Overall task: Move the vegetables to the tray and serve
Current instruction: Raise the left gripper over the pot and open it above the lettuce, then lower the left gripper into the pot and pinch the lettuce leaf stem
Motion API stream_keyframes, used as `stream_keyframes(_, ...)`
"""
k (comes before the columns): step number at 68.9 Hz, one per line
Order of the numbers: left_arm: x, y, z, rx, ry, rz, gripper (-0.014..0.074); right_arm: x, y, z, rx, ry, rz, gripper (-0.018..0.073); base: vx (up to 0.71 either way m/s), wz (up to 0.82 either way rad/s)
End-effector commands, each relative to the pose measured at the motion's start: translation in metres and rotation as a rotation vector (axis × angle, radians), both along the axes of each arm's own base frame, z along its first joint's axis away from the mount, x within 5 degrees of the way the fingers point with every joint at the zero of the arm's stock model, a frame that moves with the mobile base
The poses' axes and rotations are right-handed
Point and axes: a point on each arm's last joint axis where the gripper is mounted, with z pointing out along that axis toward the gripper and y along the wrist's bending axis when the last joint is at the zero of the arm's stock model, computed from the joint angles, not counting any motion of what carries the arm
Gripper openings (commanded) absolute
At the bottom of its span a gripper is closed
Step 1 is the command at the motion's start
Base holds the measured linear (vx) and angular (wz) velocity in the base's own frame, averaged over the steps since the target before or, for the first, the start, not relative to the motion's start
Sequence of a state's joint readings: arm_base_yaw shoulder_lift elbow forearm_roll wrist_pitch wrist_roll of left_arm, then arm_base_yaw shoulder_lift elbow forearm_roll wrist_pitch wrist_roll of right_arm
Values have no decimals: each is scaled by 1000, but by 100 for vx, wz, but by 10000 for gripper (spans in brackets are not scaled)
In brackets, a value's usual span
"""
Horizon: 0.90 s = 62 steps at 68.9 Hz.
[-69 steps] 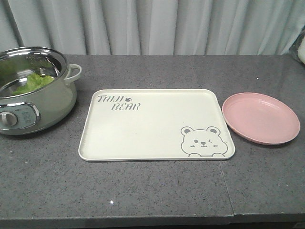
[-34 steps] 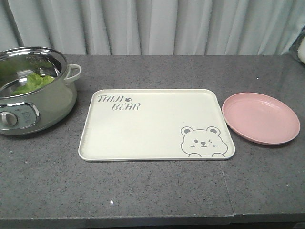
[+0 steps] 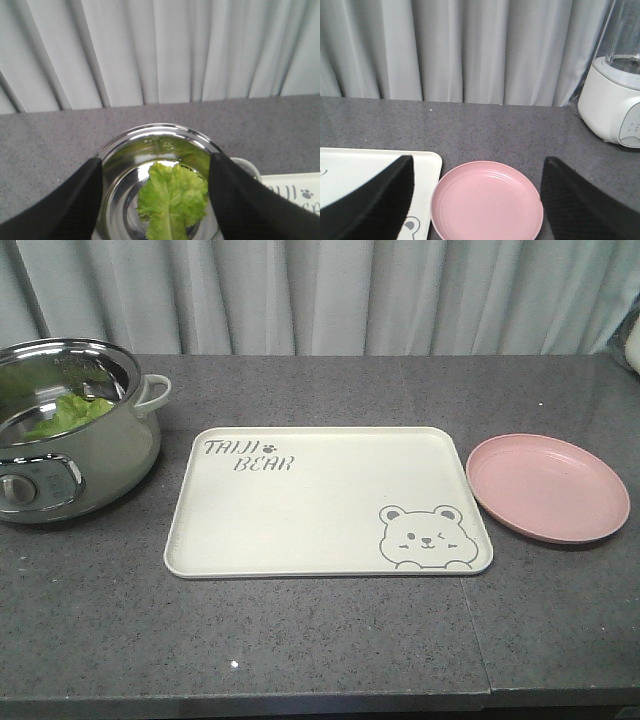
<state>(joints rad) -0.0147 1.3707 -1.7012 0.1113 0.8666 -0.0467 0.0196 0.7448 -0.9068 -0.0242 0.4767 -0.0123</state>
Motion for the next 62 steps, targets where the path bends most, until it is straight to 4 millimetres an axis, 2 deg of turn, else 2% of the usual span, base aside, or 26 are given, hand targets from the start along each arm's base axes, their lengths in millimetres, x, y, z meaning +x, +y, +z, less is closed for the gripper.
stream_keyframes(1,26,2,10,19,27,20,452,-1,0,14,-14,-70,4,508,0,0)
stream_keyframes(10,73,3,-12,17,188,43,452,-2,0,9,-12,-17,3,508,0,0)
stream_keyframes(20,107,9,-42,-27,322,69,452,-3,0,5,-13,36,2,508,0,0)
stream_keyframes(26,122,16,-61,-44,369,91,452,-3,0,4,-12,48,3,508,0,0)
stream_keyframes(37,135,26,-81,-108,422,88,452,-3,1,3,-2,50,6,508,0,0)
stream_keyframes(62,157,24,-114,-106,490,30,452,-3,1,3,6,55,8,508,0,0)
